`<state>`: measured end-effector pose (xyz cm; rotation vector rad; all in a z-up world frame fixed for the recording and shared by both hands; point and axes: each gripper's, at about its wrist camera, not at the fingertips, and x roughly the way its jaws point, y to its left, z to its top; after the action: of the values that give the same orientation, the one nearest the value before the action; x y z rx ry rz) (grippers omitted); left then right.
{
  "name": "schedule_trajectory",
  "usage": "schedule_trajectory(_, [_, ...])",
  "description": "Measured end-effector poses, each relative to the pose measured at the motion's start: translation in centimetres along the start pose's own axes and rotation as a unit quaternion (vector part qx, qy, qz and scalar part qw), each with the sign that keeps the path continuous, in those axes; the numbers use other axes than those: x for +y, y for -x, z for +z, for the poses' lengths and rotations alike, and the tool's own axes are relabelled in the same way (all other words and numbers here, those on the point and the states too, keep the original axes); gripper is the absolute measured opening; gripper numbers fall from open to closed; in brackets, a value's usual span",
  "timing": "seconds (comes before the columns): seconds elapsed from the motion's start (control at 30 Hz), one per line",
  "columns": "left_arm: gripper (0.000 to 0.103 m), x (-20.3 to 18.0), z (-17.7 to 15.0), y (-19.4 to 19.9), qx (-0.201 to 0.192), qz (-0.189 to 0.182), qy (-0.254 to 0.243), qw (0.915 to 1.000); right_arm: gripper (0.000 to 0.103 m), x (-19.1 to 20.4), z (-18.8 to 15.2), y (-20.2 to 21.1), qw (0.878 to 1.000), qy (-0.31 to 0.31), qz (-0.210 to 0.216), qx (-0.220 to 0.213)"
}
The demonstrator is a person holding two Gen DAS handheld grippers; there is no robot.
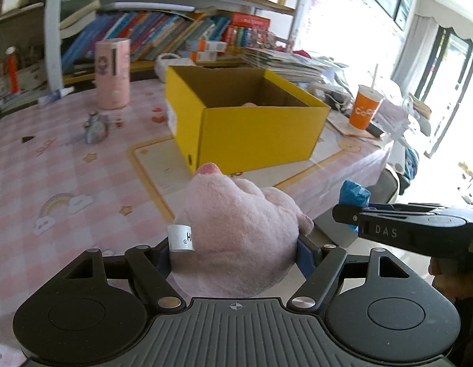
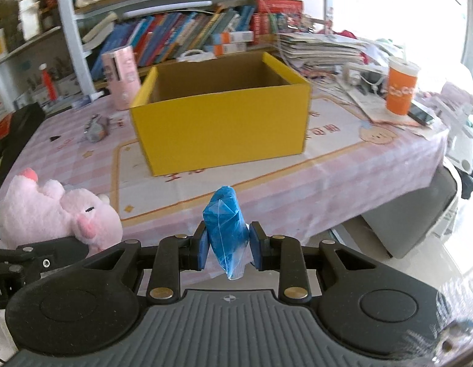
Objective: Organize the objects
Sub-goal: 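Lift and carry the pig and blue bag with both tools over the box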
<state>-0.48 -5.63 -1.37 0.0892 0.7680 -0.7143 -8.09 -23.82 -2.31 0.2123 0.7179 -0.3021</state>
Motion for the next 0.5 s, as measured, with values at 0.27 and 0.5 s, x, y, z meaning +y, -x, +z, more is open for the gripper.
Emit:
schedule_trajectory(0.27, [0.077, -0.3, 1.4, -1.4, 0.001, 0.007, 0.0, 1.0, 0.026, -1.3, 1.4, -1.6, 1.0, -0.009, 0.001, 0.011])
schedule_trajectory(0.5, [0.077, -0.4, 2.9, -3.0, -0.003, 0.012, 0.004, 0.9999, 0.026, -2.0, 2.8, -3.4, 1.0, -0.004, 0.007, 0.023])
